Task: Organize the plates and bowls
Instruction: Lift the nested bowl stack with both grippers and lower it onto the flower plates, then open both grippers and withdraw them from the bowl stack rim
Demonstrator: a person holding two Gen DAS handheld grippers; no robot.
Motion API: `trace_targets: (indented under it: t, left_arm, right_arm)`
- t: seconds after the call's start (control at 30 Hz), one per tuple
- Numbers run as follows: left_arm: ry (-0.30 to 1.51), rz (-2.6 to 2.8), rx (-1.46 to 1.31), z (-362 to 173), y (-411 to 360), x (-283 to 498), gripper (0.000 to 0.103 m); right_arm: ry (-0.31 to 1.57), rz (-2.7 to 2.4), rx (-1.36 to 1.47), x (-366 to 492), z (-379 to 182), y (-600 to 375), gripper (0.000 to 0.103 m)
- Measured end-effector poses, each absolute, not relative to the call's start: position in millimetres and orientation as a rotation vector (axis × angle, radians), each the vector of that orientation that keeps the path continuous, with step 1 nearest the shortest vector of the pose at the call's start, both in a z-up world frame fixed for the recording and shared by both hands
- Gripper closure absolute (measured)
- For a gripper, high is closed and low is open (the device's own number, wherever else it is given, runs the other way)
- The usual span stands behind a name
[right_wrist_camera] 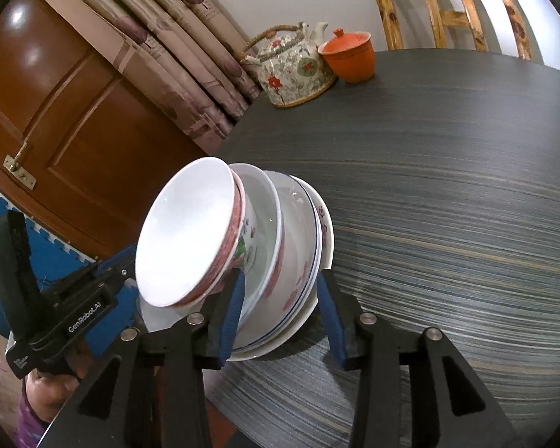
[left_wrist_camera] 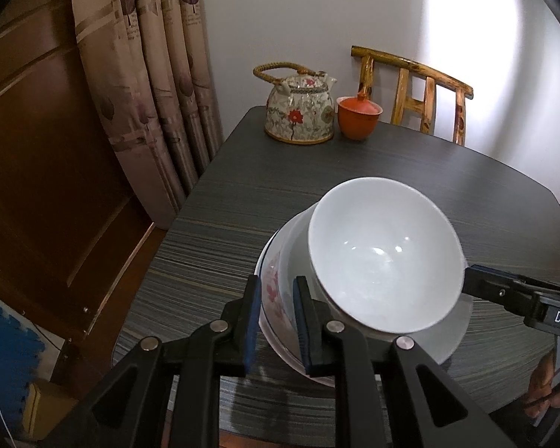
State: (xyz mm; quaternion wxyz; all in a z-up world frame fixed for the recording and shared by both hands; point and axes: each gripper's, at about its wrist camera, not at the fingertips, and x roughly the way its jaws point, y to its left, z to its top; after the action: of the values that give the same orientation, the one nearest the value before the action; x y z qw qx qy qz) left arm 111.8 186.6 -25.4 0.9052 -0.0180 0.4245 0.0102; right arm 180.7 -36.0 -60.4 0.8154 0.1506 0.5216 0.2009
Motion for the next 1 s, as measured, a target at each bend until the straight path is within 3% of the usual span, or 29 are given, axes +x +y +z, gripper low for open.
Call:
trace_targets:
  t: [0.2,0.27,0.33,0.53,0.73,0.83,1.0]
  left_arm:
    - [0.852,0.002,-0.025,-7.2,174.1,91.7,0.084]
    - [0.850,0.001,-0.011,-2.4,167.7,84.9,0.077]
    - [0.836,-0.010,-0.012,2.4,162.6,78.3,0.076]
    - [0.815,-0.020,-0.029,10.0,152.1,61.3,0.075]
    - [0.773,0.008,-0.011,9.3,150.0,57.6,0.066]
    - [0.756,0.029,0.032,9.3,147.5,55.7,0.066]
    - [0.739,0.003,0.039,11.5,142.9,54.0,0.064]
  right_arm:
    - [1.054,0.433,0.298,166.2,-39.0,-36.4,0.062]
    - [1.027,0.434,0.274,158.9,-29.8,-32.8,0.061]
    - [0.991,0.429,0.262,149.9,-21.0,-30.0,0.061]
    - [0.874,0.378,0.229,123.0,-0.6,-26.9,0.042]
    - [0.772,0.289,0.231,100.2,11.9,-31.3,0.024]
    - [0.737,0.244,0.208,91.8,14.6,-28.9,0.009]
    - [0.735,0.230,0.181,85.7,17.4,-23.8,0.007]
